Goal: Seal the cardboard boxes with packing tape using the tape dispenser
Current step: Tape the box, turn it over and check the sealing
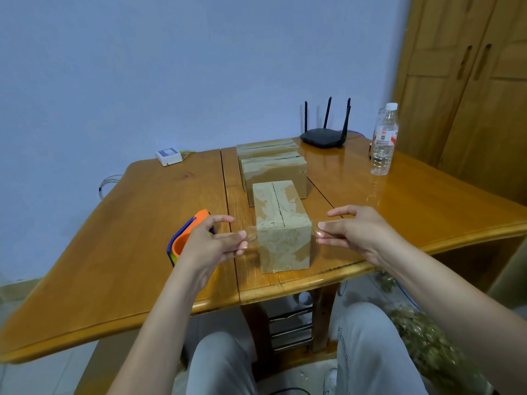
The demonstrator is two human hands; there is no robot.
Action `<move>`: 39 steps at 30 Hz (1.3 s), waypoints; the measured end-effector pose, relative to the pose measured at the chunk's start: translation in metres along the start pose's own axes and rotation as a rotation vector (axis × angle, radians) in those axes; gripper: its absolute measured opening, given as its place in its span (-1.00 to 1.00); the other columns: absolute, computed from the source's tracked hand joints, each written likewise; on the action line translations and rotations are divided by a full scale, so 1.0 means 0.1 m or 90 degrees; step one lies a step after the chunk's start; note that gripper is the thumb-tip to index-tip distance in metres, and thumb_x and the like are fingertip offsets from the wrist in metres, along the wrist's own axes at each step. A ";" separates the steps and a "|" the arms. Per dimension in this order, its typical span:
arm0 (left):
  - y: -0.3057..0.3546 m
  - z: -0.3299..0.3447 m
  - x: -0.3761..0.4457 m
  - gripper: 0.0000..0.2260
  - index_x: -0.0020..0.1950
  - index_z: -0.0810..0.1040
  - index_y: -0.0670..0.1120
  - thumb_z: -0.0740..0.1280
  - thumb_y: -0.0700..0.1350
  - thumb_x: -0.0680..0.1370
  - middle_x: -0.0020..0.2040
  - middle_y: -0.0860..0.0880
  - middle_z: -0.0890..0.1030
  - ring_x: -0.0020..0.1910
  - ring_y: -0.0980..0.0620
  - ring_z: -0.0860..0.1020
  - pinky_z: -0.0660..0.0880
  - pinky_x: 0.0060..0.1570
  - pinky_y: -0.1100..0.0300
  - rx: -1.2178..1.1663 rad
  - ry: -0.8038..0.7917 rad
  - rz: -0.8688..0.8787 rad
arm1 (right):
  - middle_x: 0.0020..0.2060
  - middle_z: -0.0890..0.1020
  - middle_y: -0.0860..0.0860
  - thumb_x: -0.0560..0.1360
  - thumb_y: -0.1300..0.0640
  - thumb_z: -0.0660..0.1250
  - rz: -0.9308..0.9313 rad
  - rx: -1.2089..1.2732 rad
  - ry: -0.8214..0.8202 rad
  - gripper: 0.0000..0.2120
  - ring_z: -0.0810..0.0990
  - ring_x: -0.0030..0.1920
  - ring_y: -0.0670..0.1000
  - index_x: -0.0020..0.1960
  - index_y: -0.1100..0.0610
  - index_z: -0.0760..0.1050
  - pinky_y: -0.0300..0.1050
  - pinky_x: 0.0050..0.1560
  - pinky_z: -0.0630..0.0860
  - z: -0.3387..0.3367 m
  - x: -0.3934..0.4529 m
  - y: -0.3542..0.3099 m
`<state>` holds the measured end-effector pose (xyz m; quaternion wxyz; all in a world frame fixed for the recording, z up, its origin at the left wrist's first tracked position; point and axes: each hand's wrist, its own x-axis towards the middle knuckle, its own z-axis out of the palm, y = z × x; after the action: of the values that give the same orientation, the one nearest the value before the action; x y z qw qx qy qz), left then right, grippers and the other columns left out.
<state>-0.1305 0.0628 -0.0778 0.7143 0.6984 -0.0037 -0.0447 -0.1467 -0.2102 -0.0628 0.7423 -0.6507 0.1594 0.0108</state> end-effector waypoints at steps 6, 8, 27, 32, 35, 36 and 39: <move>0.00 0.04 0.00 -0.59 0.26 0.51 -0.06 0.52 -0.19 0.46 -0.08 -0.19 0.72 -0.09 -0.14 0.71 0.62 -0.15 0.11 -0.039 0.000 -0.024 | -0.06 0.71 0.28 0.48 0.40 0.44 0.035 0.022 -0.026 -0.67 0.75 -0.13 0.21 0.20 0.25 0.49 0.06 -0.14 0.70 -0.01 0.03 0.05; -0.02 0.05 0.01 -0.59 0.27 0.52 -0.06 0.52 -0.21 0.46 -0.07 -0.20 0.72 -0.13 -0.13 0.70 0.61 -0.15 0.09 -0.050 0.006 -0.038 | -0.06 0.71 0.28 0.47 0.41 0.44 0.043 0.033 -0.017 -0.68 0.74 -0.13 0.22 0.19 0.26 0.50 0.08 -0.14 0.70 -0.01 0.06 0.05; -0.09 0.06 0.09 -0.62 0.24 0.59 -0.05 0.51 -0.25 0.45 -0.09 -0.12 0.72 -0.31 0.05 0.63 0.57 -0.33 0.22 -0.136 -0.009 -0.129 | -0.15 0.69 0.19 0.47 0.37 0.42 0.231 0.160 -0.123 -0.91 0.66 -0.01 0.14 -0.04 0.31 0.58 0.13 -0.13 0.70 -0.04 0.19 0.06; -0.13 0.05 0.10 -0.62 0.25 0.58 -0.06 0.51 -0.23 0.45 0.00 -0.10 0.73 -0.24 0.01 0.68 0.62 -0.27 0.19 -0.147 -0.011 -0.146 | -0.16 0.70 0.21 0.48 0.40 0.40 0.196 0.159 -0.101 -0.82 0.68 -0.10 0.12 0.08 0.36 0.60 0.10 -0.10 0.70 -0.03 0.19 0.08; -0.14 0.05 0.11 -0.61 0.25 0.58 -0.07 0.51 -0.23 0.45 0.02 -0.10 0.73 -0.21 0.00 0.70 0.63 -0.25 0.18 -0.147 -0.015 -0.152 | -0.16 0.70 0.23 0.46 0.41 0.42 0.144 0.135 -0.068 -0.77 0.69 -0.12 0.12 0.12 0.38 0.59 0.06 -0.10 0.70 0.01 0.16 0.11; -0.14 0.05 0.11 -0.61 0.25 0.58 -0.07 0.51 -0.22 0.45 0.02 -0.09 0.73 -0.20 -0.01 0.70 0.63 -0.24 0.18 -0.147 -0.016 -0.153 | -0.14 0.70 0.24 0.46 0.41 0.42 0.125 0.124 -0.057 -0.77 0.69 -0.12 0.12 0.12 0.38 0.59 0.05 -0.10 0.70 0.02 0.15 0.12; -0.13 0.03 0.12 -0.61 0.25 0.58 -0.08 0.52 -0.22 0.44 0.02 -0.09 0.73 -0.10 -0.06 0.72 0.65 -0.20 0.13 -0.153 -0.019 -0.155 | -0.07 0.70 0.27 0.47 0.41 0.41 0.103 0.118 -0.040 -0.78 0.72 -0.16 0.12 0.12 0.37 0.58 0.01 -0.16 0.71 0.05 0.13 0.14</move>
<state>-0.1193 0.0587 -0.0912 0.7817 0.6026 0.0759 -0.1414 -0.1367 -0.2057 -0.0794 0.8005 -0.5639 0.1883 0.0762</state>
